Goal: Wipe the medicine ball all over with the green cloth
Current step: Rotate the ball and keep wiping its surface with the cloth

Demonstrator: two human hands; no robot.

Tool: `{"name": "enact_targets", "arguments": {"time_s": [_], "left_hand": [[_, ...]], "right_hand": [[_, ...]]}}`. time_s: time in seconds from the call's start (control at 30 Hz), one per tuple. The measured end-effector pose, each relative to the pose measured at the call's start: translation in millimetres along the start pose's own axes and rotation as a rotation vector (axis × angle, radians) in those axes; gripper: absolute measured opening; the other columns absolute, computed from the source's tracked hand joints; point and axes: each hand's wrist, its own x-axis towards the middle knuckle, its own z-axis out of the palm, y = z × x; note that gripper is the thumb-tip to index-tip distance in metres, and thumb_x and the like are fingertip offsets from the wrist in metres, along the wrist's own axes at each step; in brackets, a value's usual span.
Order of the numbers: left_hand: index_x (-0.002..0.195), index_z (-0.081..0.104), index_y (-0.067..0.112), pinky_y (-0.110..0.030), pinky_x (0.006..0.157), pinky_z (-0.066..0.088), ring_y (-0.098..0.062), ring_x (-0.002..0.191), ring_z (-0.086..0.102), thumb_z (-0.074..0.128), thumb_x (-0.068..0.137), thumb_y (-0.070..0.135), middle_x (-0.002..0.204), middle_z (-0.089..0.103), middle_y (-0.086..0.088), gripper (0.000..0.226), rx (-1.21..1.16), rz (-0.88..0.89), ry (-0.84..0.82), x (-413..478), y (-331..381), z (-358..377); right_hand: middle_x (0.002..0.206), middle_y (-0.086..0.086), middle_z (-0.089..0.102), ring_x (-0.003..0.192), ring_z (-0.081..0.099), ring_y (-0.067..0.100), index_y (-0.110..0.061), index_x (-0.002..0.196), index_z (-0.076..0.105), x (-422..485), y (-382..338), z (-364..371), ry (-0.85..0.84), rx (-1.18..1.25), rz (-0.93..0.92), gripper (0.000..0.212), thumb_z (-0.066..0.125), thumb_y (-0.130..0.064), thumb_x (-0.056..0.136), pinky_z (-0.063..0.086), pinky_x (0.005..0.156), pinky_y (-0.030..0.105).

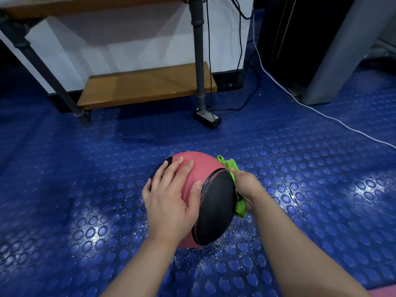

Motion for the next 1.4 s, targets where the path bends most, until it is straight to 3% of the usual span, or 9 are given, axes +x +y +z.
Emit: {"name": "enact_targets", "arguments": {"time_s": [0.2,0.47,0.6,0.77,0.9,1.0,1.13,1.33,1.4], "left_hand": [[0.132,0.059,0.036,-0.053,0.105,0.036,-0.014,0.139,0.040,0.043,0.093,0.053,0.143,0.052,0.016,0.046,-0.045,0.057,-0.029,1,-8,-5],[0.149,0.035,0.043,-0.057,0.115,0.027,-0.010,0.149,0.022,0.041,0.091,0.068,0.157,0.031,0.021,0.064,-0.180,0.128,-0.228,12,-47,-28],[0.155,0.010,0.037,-0.050,0.118,0.025,-0.024,0.148,0.021,0.061,0.046,0.093,0.160,0.017,0.000,0.132,-0.245,-0.459,-0.304,13,-33,-48],[0.154,0.014,0.044,-0.043,0.116,0.026,-0.026,0.146,0.027,0.062,0.056,0.074,0.161,0.010,-0.004,0.113,-0.404,-0.624,-0.408,10,-10,-47],[0.150,0.004,0.056,-0.049,0.119,0.017,-0.022,0.152,0.008,0.051,0.078,0.075,0.166,-0.007,0.000,0.088,-0.328,-0.574,-0.451,19,-8,-34],[0.149,0.010,0.056,-0.057,0.119,0.019,-0.035,0.149,0.017,0.045,0.061,0.095,0.165,0.000,0.002,0.103,-0.294,-0.617,-0.457,25,-8,-25],[0.146,0.013,0.059,-0.063,0.116,0.021,-0.041,0.147,0.017,0.041,0.047,0.096,0.164,0.000,0.008,0.110,-0.319,-0.660,-0.465,31,-11,-19],[0.145,0.015,0.060,-0.062,0.116,0.021,-0.037,0.148,0.015,0.046,0.049,0.094,0.162,0.000,0.013,0.107,-0.366,-0.666,-0.436,23,-10,-18],[0.147,0.017,0.057,-0.060,0.117,0.021,-0.036,0.147,0.016,0.047,0.053,0.090,0.162,0.002,0.011,0.103,-0.358,-0.678,-0.413,25,-5,-17]], "right_hand": [[0.087,0.014,0.068,0.080,0.063,0.027,-0.005,0.093,0.065,-11,34,2,0.052,0.136,0.027,0.040,0.048,-0.041,0.097,0.051,0.076,0.042],[0.094,0.011,0.072,0.088,0.066,0.027,-0.014,0.103,0.067,-58,77,-14,0.084,0.282,0.029,0.036,0.040,-0.038,0.101,0.052,0.087,0.045],[0.099,0.008,0.070,0.087,0.063,0.023,-0.018,0.105,0.067,-57,29,-36,0.163,0.296,-0.189,0.034,0.041,-0.040,0.100,0.049,0.086,0.044],[0.066,-0.011,0.059,0.054,0.055,0.007,-0.020,0.090,0.061,-73,-8,-21,0.262,0.094,-0.498,0.026,0.041,-0.034,0.101,0.046,0.052,0.020],[0.141,-0.006,0.050,0.131,0.041,0.009,-0.024,0.136,0.053,-78,21,16,0.207,-0.177,-0.602,0.043,0.040,-0.038,0.098,0.031,0.111,0.029],[0.148,-0.001,0.037,0.134,0.028,0.012,-0.017,0.140,0.048,-96,34,32,0.384,-0.167,-0.522,0.042,0.042,-0.029,0.100,0.013,0.101,0.008],[0.142,0.000,0.037,0.129,0.028,0.008,-0.014,0.140,0.048,-112,60,45,0.474,-0.119,-0.602,0.043,0.041,-0.029,0.100,0.017,0.105,0.016],[0.084,0.016,0.054,0.075,0.050,0.028,-0.007,0.069,0.050,-56,38,22,0.422,0.042,-0.236,0.038,0.041,-0.026,0.101,0.035,0.060,0.033],[0.081,0.016,0.052,0.075,0.049,0.027,-0.009,0.064,0.046,-65,40,27,0.464,-0.008,-0.285,0.042,0.038,-0.029,0.100,0.035,0.064,0.035]]}}
